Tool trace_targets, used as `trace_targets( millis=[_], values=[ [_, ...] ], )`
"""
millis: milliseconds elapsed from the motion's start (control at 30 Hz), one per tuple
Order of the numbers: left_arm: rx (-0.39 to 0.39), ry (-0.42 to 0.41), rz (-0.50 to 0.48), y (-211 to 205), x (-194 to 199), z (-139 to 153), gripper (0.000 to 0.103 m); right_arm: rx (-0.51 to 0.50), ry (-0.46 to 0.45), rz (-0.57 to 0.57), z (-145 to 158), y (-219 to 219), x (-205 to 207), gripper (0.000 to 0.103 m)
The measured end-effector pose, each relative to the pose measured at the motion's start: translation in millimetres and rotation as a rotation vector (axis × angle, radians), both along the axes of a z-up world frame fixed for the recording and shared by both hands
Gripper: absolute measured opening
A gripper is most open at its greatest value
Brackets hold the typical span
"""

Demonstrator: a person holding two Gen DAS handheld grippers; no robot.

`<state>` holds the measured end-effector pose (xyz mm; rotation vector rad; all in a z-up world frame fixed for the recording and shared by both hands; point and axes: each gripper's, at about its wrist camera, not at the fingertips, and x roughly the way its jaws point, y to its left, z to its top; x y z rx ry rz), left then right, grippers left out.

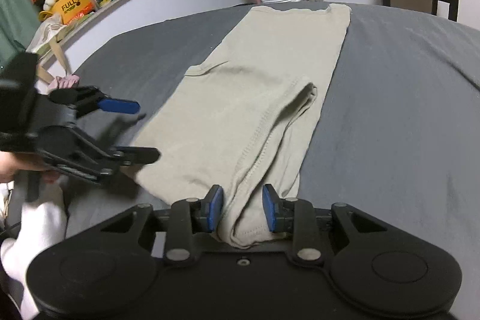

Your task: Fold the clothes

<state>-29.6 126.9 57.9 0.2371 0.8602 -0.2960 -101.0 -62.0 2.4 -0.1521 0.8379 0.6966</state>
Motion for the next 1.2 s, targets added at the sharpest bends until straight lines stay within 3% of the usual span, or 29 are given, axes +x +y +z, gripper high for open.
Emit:
trace_targets(
  millis=[133,200,267,333,433,600,733,933,1067,1200],
  values=[
    [0.015,-0.009,0.018,6.8,-4.6,6.5,0.093,-0.14,-0.156,0.148,4.2,11.2,-25.2,0.03],
    [0.048,-0.113,-0.025,4.9,-20.5,17.0,0.093,-0.209,-0.233,0.222,6.3,16.9,-37.8,0.03],
    [0.083,-0.241,-0.123,5.9,-47.3,30.1,0.094,-0.279,-0.311,0.296,8.5,22.5,-50.4,0.037],
    [0.157,-0.32,-0.258,-3.0,-68.6,34.3,0.094,-0.349,-0.389,0.369,10.6,28.1,-63.0,0.054],
    [0.324,-0.345,-0.447,-23.4,-91.8,27.0,0.094,-0.458,-0.503,0.477,12.1,37.5,-81.3,0.055],
    [0.648,-0.387,-0.648,-54.7,-114.7,-3.3,0.094,-0.744,-0.645,0.575,-28.8,66.0,-96.5,0.07],
    [0.841,-0.445,-0.742,-73.3,-122.3,-18.8,0.094,-0.816,-0.734,0.56,-41.0,72.0,-100.7,0.088],
    [1.015,-0.546,-0.797,-95.2,-118.9,-35.5,0.094,-0.844,-0.773,0.502,-47.6,80.1,-94.0,0.096],
    [1.087,-0.584,-0.823,-104.3,-114.9,-41.4,0.094,-0.861,-0.798,0.457,-50.5,85.1,-88.2,0.098],
    [1.094,-0.594,-0.785,-110.4,-105.6,-43.5,0.094,-0.877,-0.823,0.412,-53.4,90.1,-82.4,0.099]
  ],
)
